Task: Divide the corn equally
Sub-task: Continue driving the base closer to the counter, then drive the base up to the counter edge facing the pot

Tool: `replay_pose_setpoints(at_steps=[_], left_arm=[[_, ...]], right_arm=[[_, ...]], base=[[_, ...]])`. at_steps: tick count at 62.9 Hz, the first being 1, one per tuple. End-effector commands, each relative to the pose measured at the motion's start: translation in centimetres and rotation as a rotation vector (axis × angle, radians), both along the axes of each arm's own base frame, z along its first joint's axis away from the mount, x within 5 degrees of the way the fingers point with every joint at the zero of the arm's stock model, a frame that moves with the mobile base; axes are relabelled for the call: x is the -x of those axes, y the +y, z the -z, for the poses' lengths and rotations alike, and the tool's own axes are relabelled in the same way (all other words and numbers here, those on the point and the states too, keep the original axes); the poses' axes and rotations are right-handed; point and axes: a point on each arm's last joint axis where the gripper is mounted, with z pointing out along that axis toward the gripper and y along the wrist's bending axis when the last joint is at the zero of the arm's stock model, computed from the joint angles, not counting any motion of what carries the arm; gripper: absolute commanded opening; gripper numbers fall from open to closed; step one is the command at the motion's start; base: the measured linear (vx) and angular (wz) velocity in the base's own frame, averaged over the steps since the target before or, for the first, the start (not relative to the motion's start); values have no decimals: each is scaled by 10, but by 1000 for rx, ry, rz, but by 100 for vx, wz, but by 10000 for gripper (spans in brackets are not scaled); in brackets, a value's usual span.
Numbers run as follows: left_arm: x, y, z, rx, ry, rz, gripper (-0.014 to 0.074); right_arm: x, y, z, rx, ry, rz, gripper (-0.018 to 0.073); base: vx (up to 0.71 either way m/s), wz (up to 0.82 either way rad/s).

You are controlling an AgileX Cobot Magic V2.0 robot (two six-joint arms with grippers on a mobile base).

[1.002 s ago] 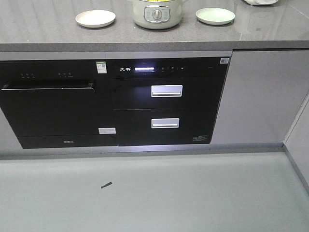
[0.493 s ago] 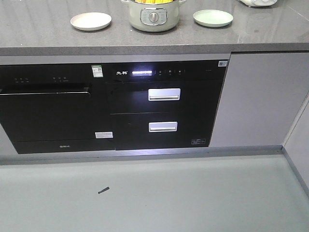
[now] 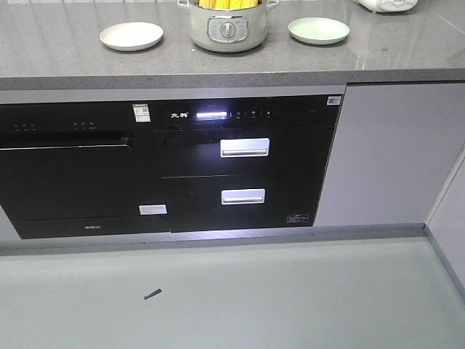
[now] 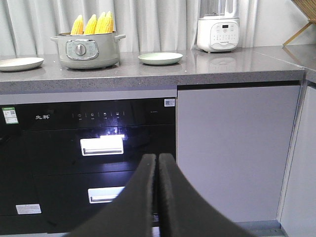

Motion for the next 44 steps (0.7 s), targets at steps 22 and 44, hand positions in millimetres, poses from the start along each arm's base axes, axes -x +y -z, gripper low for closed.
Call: replay_pose_setpoints(at_steps=[22,44], left_arm=[[1,0,-3,13,-81,-5,-6],[1,0,-3,13,-81,-5,-6]], right_arm=[[0,0,-5,15,-71,0,-6],[0,0,-5,15,-71,0,-6]], base=[[8,-1],[10,1]])
